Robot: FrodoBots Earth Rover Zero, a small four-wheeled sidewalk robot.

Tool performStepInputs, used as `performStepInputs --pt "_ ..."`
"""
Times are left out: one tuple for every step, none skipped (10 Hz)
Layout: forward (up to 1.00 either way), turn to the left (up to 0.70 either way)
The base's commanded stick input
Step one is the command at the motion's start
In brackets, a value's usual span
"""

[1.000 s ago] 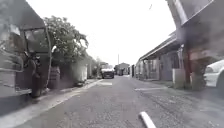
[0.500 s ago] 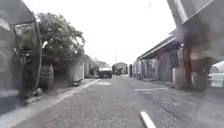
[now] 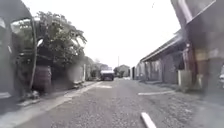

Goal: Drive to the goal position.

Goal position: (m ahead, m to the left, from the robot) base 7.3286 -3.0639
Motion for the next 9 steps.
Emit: performStepInputs --pt "0.50 -0.38" --pt "0.50 -0.46" --pt "0.50 -0.49" --pt "0.50 -0.50" --pt "0.50 -0.50" --pt "0.50 -0.50" --pt "0.50 -0.50" --pt "0.50 -0.50" --pt "0.50 -0.49"
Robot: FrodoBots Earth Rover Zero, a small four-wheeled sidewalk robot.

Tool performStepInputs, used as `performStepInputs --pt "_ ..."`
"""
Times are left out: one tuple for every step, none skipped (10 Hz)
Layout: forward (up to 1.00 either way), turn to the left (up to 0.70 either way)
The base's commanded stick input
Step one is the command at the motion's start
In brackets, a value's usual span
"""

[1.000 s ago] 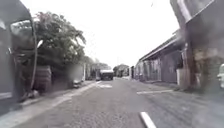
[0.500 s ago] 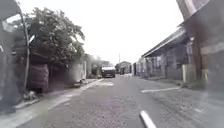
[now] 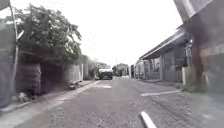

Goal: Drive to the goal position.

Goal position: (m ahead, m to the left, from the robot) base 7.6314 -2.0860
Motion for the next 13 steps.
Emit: performStepInputs --pt "0.50 -0.46" --pt "0.50 -0.28" --pt "0.50 0.00" --pt "0.50 0.00" --pt "0.50 0.00" --pt "0.50 0.00" --pt "0.50 -0.31" --pt "0.50 -0.26" --pt "0.50 -0.21" --pt "0.50 -0.16" --pt "0.50 -0.12" --pt "0.50 -0.07" --pt "0.50 -0.02"
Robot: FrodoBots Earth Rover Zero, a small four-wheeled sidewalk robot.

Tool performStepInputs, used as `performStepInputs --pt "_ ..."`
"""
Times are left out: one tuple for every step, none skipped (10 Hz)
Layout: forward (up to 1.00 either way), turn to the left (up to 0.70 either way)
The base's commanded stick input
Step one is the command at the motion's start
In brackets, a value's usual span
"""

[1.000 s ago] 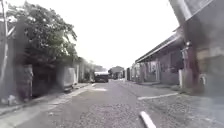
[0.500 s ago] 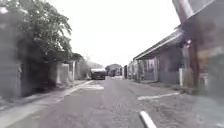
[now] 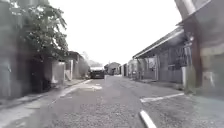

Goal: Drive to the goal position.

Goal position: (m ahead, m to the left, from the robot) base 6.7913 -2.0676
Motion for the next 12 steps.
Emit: performStepInputs --pt "0.50 0.00" --pt "0.50 0.00" --pt "0.50 0.00" --pt "0.50 0.00" --pt "0.50 -0.20" --pt "0.50 -0.36" --pt "0.50 -0.50" --pt "0.50 -0.21" --pt "0.50 0.00" --pt "0.50 0.00" --pt "0.50 0.00" --pt "0.50 0.00"
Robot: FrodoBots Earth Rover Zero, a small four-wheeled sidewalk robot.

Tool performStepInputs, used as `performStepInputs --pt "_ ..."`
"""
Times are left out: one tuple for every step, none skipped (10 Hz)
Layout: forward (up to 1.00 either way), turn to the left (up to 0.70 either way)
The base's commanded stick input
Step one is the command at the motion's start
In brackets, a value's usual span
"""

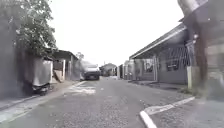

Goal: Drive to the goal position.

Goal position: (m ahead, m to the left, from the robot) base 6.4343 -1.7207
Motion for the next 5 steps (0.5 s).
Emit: performStepInputs --pt "0.50 0.00" --pt "0.50 0.00" --pt "0.50 -0.01" --pt "0.50 -0.02" --pt "0.50 -0.03"
